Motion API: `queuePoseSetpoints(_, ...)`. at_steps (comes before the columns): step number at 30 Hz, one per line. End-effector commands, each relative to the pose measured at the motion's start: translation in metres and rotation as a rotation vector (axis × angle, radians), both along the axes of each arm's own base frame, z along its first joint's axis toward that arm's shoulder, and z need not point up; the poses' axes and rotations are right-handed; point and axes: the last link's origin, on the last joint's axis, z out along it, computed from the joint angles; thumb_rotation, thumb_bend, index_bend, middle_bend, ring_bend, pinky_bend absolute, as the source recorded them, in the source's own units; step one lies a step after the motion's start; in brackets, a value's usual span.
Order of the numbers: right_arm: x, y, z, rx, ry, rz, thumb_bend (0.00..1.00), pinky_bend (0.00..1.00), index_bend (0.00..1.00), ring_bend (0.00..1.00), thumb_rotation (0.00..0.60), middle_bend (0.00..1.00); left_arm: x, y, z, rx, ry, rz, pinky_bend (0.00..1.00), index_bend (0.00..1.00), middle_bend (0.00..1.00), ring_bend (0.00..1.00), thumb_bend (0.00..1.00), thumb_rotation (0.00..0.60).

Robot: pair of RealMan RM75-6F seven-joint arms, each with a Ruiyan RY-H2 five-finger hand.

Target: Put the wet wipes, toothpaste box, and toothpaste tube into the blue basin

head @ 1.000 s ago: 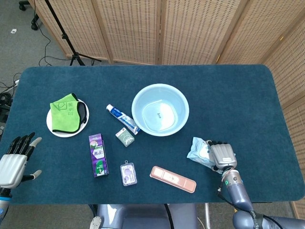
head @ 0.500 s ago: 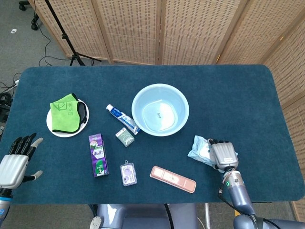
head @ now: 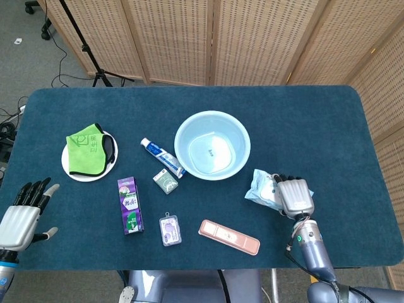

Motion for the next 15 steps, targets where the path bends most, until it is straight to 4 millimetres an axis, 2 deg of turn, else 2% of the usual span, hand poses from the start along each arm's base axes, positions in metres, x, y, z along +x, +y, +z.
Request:
queuePoseSetpoints(1, 0.011, -0.005, 0.005, -0.017, 0.01, 0.021, 0.31, 0.54, 0.67, 0.5, 0.6, 0.54, 0.001, -0.001, 0.0, -0.002, -0.001, -0.003, 0.0, 0.0, 0.0, 0.0, 0.12, 0.6)
queuePoseSetpoints(9, 0.037, -0.014, 0.019, -0.064, 0.012, 0.071, 0.31, 0.54, 0.67, 0.5, 0.6, 0.54, 0.002, -0.002, -0.001, -0.008, -0.005, -0.009, 0.0, 0.0, 0.0, 0.0, 0.13, 0.6)
queuePoseSetpoints(15, 0.055, -0.014, 0.015, -0.055, 0.015, 0.112, 0.31, 0.54, 0.67, 0.5, 0.6, 0.54, 0.004, -0.003, -0.003, -0.015, -0.007, -0.014, 0.0, 0.0, 0.0, 0.0, 0.13, 0.6)
